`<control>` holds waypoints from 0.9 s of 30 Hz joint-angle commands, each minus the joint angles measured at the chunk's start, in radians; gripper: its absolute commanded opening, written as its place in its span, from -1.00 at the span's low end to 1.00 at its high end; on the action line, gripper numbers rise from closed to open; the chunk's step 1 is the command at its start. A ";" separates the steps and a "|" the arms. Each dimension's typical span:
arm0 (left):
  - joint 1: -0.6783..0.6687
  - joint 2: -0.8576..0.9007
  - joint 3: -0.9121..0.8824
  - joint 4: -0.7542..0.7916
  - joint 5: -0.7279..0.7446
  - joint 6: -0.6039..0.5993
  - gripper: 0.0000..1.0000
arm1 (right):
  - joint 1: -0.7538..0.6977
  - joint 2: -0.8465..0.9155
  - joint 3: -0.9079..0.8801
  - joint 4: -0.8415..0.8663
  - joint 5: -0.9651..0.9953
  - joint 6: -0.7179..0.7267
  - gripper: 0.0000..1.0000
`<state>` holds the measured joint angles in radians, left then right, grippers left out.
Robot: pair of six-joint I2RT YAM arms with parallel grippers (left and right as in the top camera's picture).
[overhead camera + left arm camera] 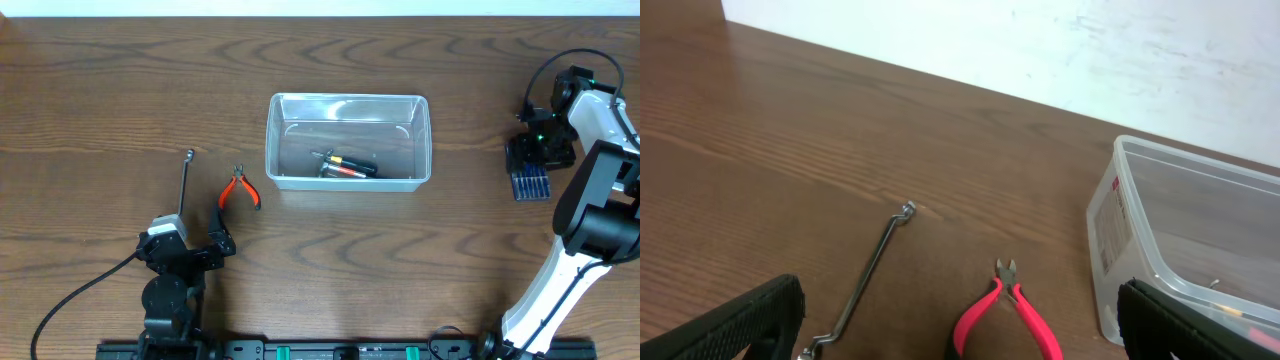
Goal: Pack container
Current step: 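Lift the case and carry it over the clear container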
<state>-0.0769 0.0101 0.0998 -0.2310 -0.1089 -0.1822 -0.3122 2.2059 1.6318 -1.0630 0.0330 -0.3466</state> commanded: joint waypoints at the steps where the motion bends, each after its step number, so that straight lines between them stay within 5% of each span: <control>1: -0.005 -0.006 -0.025 -0.010 -0.008 0.014 0.96 | 0.027 0.006 0.040 -0.027 -0.015 0.014 -0.97; 27: -0.005 -0.006 -0.025 -0.010 -0.008 0.014 0.96 | 0.278 0.006 0.616 -0.304 -0.014 0.005 -0.97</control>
<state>-0.0769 0.0101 0.0998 -0.2306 -0.1093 -0.1818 -0.0864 2.2124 2.1841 -1.3560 0.0257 -0.3462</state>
